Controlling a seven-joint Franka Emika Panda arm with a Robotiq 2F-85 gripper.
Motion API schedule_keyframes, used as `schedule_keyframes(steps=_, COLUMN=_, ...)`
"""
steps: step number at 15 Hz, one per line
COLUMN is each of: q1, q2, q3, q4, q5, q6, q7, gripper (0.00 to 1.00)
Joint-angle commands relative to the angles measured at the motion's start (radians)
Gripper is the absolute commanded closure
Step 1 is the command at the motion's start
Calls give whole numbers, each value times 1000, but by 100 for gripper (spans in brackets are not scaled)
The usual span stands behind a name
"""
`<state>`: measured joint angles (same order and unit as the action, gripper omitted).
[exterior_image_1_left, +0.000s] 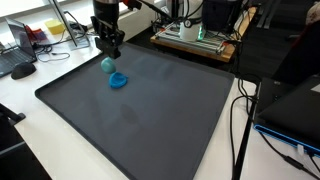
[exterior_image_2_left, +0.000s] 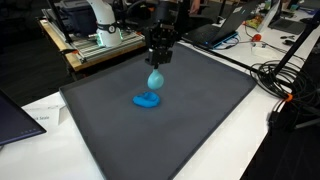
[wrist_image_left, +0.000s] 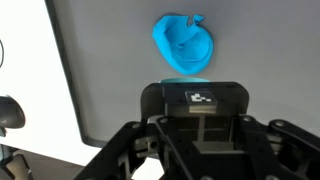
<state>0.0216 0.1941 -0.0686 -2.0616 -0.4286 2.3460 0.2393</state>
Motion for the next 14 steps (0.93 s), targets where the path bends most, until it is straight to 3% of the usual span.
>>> schedule_keyframes(steps=1, q1=43, q2=42, q3=-4, q4=52, q5=-79, q6=-76, q7=73, gripper=78)
schedule_keyframes(steps=9, q1=166, q2=55, q3=16, q4=41, q5=-431, q6=-156, q7=302, gripper=78)
schedule_keyframes(steps=11, q1=177, q2=54, q3=38, q4=35, q5=-462, q6=-209, q7=322, gripper=78)
schedule_keyframes(steps=12, q1=148, q2=56, q3=46, q4=32, q5=-416, q6=-166, q7=288, gripper=78)
schedule_keyframes(steps=13, q1=151, q2=56, q3=53, q4=32, q5=-418, q6=-175, q7=291, gripper=53)
schedule_keyframes(steps=14, q1=150, q2=57, q3=56, q4=32, q5=-418, q6=-175, q7=290, gripper=53)
